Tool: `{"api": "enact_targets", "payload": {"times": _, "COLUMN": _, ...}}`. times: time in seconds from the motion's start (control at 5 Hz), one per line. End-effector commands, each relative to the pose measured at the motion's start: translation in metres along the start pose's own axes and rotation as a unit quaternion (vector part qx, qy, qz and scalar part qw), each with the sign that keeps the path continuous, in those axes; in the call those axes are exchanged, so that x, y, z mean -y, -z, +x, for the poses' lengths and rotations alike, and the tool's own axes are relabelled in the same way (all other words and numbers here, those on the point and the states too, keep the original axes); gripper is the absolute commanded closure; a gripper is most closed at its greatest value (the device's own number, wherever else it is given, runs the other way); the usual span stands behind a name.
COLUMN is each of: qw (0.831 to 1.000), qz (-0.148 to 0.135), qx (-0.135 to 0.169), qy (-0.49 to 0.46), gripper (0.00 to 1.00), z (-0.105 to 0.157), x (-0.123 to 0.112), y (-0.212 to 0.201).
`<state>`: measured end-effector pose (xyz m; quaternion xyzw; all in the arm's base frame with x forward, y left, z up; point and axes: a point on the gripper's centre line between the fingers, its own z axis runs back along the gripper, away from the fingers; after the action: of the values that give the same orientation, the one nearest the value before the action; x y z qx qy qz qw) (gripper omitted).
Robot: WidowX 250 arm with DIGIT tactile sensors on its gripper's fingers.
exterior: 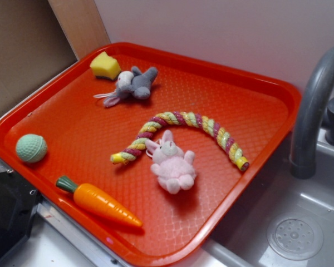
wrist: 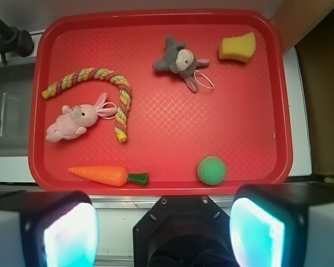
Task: Grab the green sponge.
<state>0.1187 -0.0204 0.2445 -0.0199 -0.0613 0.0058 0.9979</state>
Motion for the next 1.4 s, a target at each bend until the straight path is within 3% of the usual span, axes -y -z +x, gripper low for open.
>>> {"api": "enact_targets", "payload": {"times": 0.0, "qw": 1.000, "qz": 0.000, "qx": 0.000, "qy": 0.000, "gripper": 0.00, "z": 0.000, "x": 0.000, "y": 0.000}}
{"api": "enact_targets", "payload": {"times": 0.4, "qw": 0.985, "qz": 0.061, "qx": 0.082, "qy": -0.141, "gripper": 0.00, "z": 0.075, "x": -0.019, "y": 0.035}}
{"api": "enact_targets", "payload": {"times": 0.6, "qw": 0.959, "qz": 0.088, "qx": 0.127, "qy": -0.235, "gripper": 0.00, "z": 0.111, "x": -0.051, "y": 0.061}}
{"api": "enact_targets", "payload": {"times": 1.0, "qw": 0.907, "qz": 0.136, "qx": 0.158, "qy": -0.365, "gripper": 0.00, "z": 0.152, "x": -0.107, "y": 0.132}}
{"api": "enact_targets", "payload": {"times": 1.2, "qw": 0.900, "qz": 0.136, "qx": 0.156, "qy": -0.385, "gripper": 0.00, "z": 0.161, "x": -0.113, "y": 0.158}}
